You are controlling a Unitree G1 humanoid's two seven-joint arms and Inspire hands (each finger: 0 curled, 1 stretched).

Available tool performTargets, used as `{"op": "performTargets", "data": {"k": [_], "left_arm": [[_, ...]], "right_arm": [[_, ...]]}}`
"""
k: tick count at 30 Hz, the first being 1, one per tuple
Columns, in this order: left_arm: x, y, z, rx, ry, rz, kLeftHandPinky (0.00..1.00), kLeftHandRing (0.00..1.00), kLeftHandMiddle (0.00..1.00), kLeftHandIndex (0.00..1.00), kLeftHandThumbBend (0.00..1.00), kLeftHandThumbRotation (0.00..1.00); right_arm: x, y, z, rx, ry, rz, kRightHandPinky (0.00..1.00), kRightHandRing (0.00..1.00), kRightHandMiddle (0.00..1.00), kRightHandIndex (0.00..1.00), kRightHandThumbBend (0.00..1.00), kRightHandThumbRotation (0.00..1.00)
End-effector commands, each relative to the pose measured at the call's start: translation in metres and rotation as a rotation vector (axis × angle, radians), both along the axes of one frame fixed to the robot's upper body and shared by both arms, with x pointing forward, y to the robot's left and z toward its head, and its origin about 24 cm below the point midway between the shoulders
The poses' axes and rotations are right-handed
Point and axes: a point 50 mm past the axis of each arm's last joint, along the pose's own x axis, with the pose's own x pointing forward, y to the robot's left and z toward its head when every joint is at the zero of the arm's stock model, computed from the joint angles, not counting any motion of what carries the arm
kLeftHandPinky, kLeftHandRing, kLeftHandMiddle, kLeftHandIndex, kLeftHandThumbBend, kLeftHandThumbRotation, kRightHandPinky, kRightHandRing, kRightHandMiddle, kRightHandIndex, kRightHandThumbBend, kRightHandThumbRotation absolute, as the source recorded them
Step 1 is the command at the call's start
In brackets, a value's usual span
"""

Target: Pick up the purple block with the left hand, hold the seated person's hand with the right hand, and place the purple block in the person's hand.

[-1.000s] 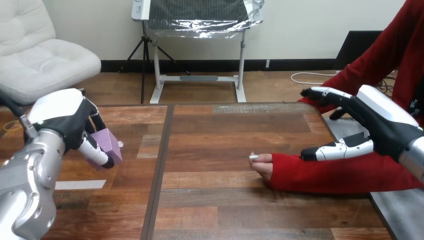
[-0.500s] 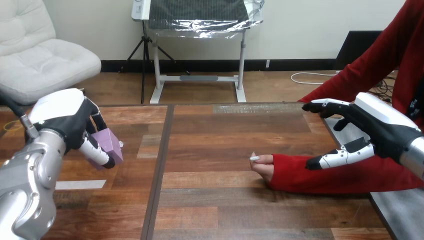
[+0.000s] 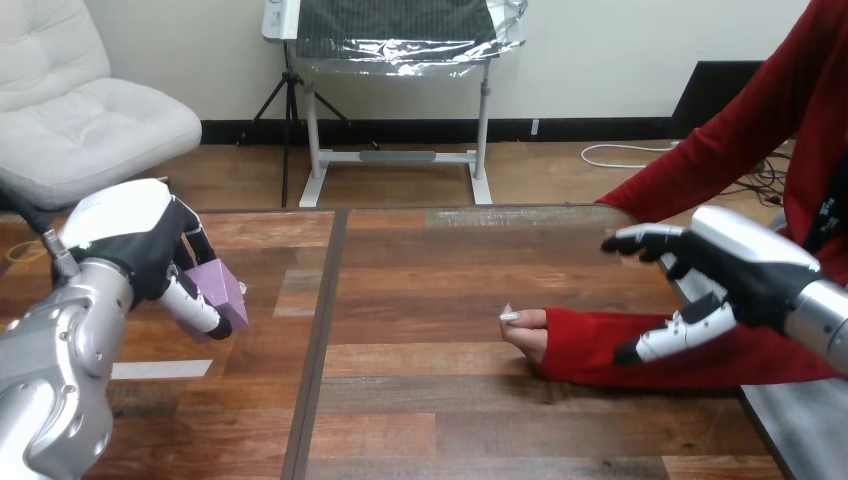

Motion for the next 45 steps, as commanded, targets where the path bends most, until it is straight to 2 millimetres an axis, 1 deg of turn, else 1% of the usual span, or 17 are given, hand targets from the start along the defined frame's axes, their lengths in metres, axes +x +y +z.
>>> {"op": "performTargets", "data": {"k": [1,15,17,20,22,38,45], "left_arm": [[0.006,-0.007,0.028,-0.016,-0.113,-0.039,0.42,0.46,0.50,0.47,0.81,0.00],[0.006,-0.007,0.027,-0.014,-0.106,-0.047,0.38,0.42,0.47,0.47,0.81,0.00],[0.006,-0.007,0.027,-0.015,-0.105,-0.047,0.39,0.43,0.48,0.47,0.81,0.00],[0.006,-0.007,0.027,-0.017,-0.104,-0.047,0.44,0.48,0.50,0.47,0.81,0.00],[0.006,-0.007,0.027,-0.020,-0.104,-0.045,0.45,0.48,0.50,0.47,0.81,0.00],[0.005,-0.008,0.026,-0.029,-0.108,-0.055,0.47,0.48,0.50,0.47,0.81,0.00],[0.004,-0.008,0.026,-0.031,-0.107,-0.058,0.47,0.47,0.50,0.47,0.81,0.00]], "right_arm": [[0.017,0.004,0.025,-0.019,-0.088,0.011,0.73,0.84,0.86,0.85,1.00,0.41],[0.020,0.009,0.012,-0.066,-0.043,-0.007,0.73,0.84,0.87,0.86,1.00,0.40],[0.020,0.010,0.009,-0.074,-0.037,-0.007,0.73,0.84,0.87,0.86,1.00,0.40],[0.021,0.011,0.008,-0.083,-0.034,-0.006,0.72,0.84,0.87,0.86,1.00,0.40],[0.021,0.011,0.006,-0.093,-0.028,-0.005,0.72,0.84,0.87,0.86,1.00,0.39],[0.024,0.018,-0.008,-0.155,0.016,-0.003,0.74,0.84,0.85,0.85,1.00,0.34],[0.024,0.021,-0.015,-0.167,0.013,-0.002,0.72,0.82,0.83,0.83,1.00,0.29]]}}
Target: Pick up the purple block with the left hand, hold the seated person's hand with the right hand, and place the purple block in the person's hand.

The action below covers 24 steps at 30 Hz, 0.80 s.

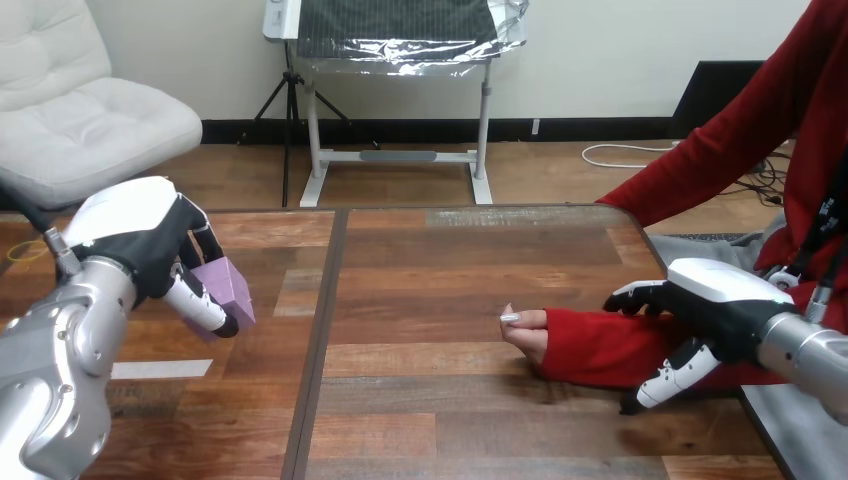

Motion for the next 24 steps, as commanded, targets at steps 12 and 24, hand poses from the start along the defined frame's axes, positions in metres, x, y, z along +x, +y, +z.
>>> {"op": "performTargets", "data": {"k": [12,24], "left_arm": [[0.003,-0.007,0.026,-0.012,-0.102,-0.037,0.47,0.48,0.51,0.47,0.81,0.00],[0.002,-0.007,0.027,-0.013,-0.104,-0.040,0.46,0.47,0.50,0.47,0.81,0.00]], "right_arm": [[0.023,0.019,0.013,-0.026,-0.113,0.038,0.65,0.75,0.78,0.78,1.00,0.25],[0.026,0.022,0.006,-0.030,-0.094,0.025,0.61,0.72,0.75,0.75,1.00,0.24]]}}
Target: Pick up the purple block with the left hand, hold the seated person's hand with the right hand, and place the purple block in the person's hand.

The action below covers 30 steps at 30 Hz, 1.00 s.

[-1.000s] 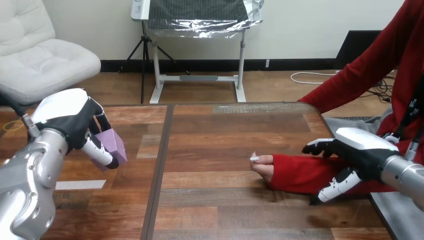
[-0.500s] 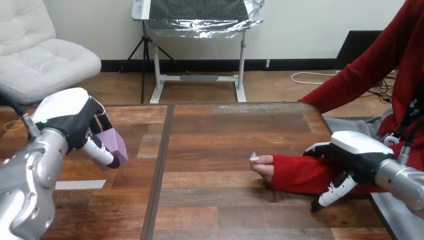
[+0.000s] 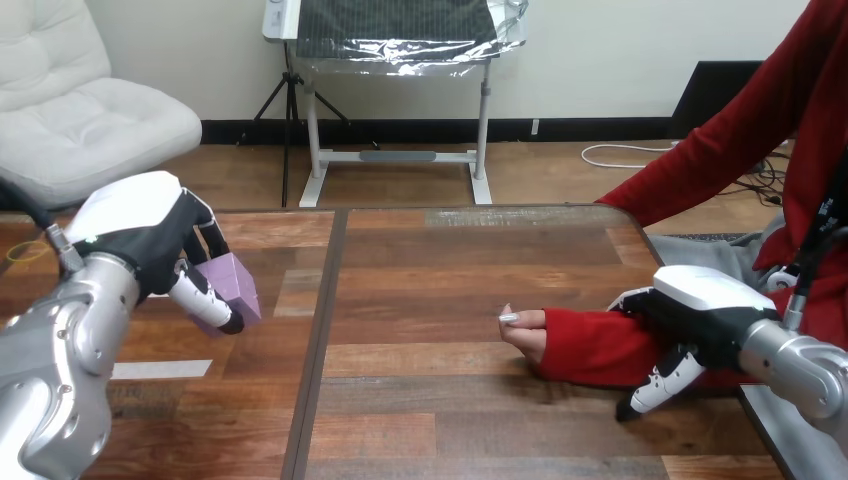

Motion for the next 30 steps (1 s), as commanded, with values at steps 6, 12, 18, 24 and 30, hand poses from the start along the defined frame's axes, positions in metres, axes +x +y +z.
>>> {"op": "performTargets", "data": {"k": [6,12,18,24,30], "left_arm": [[0.0039,-0.0030,0.0222,-0.012,-0.093,-0.021,0.47,0.48,0.50,0.47,0.81,0.00],[0.0037,-0.0035,0.0218,-0.021,-0.093,-0.018,0.48,0.48,0.51,0.47,0.80,0.00],[0.0036,-0.0039,0.0213,-0.032,-0.098,-0.022,0.48,0.48,0.50,0.47,0.80,0.00],[0.0036,-0.0041,0.0206,-0.041,-0.103,-0.024,0.49,0.49,0.51,0.47,0.80,0.00],[0.0034,-0.0040,0.0201,-0.043,-0.108,-0.029,0.51,0.50,0.51,0.46,0.80,0.00]], "right_arm": [[0.0211,0.0157,0.0178,0.020,-0.081,0.022,0.58,0.68,0.70,0.71,0.98,0.24],[0.0218,0.0170,0.0149,0.020,-0.063,0.015,0.54,0.62,0.66,0.68,0.93,0.26],[0.0221,0.0184,0.0125,0.023,-0.059,0.012,0.48,0.56,0.60,0.63,0.86,0.28],[0.0217,0.0188,0.0113,0.044,-0.057,0.013,0.42,0.49,0.54,0.57,0.78,0.27],[0.0209,0.0181,0.0109,0.055,-0.069,0.017,0.38,0.43,0.49,0.52,0.74,0.28]]}}
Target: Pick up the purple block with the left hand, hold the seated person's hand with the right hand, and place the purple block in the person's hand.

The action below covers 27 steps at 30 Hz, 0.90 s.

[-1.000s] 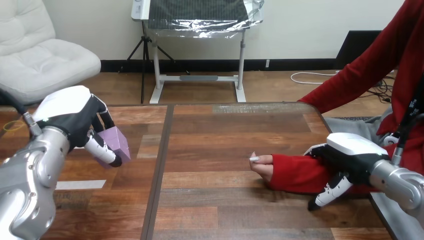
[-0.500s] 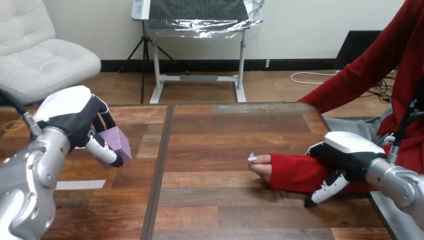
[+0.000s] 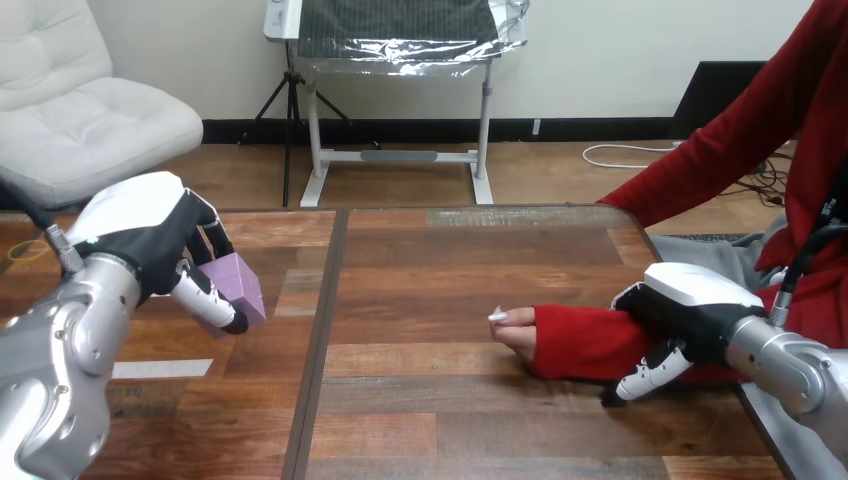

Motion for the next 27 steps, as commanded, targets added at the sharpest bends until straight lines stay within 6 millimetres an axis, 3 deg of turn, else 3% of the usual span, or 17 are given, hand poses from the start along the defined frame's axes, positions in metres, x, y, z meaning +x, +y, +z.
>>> {"op": "performTargets", "data": {"k": [1,12,27], "left_arm": [[0.0038,-0.0035,0.0204,-0.017,-0.108,-0.017,0.51,0.50,0.51,0.46,0.80,0.00],[0.0043,-0.0032,0.0202,-0.017,-0.099,-0.007,0.54,0.53,0.54,0.47,0.79,0.00],[0.0051,-0.0041,0.0187,-0.043,-0.119,-0.029,0.54,0.52,0.53,0.47,0.79,0.00]], "right_arm": [[0.0147,0.0117,0.0167,0.030,-0.074,0.033,0.37,0.42,0.49,0.51,0.74,0.28],[0.0158,0.0104,0.0190,0.014,-0.081,0.038,0.34,0.38,0.43,0.41,0.67,0.34],[0.0161,0.0081,0.0242,0.047,-0.120,0.031,0.31,0.34,0.38,0.35,0.65,0.44]]}}
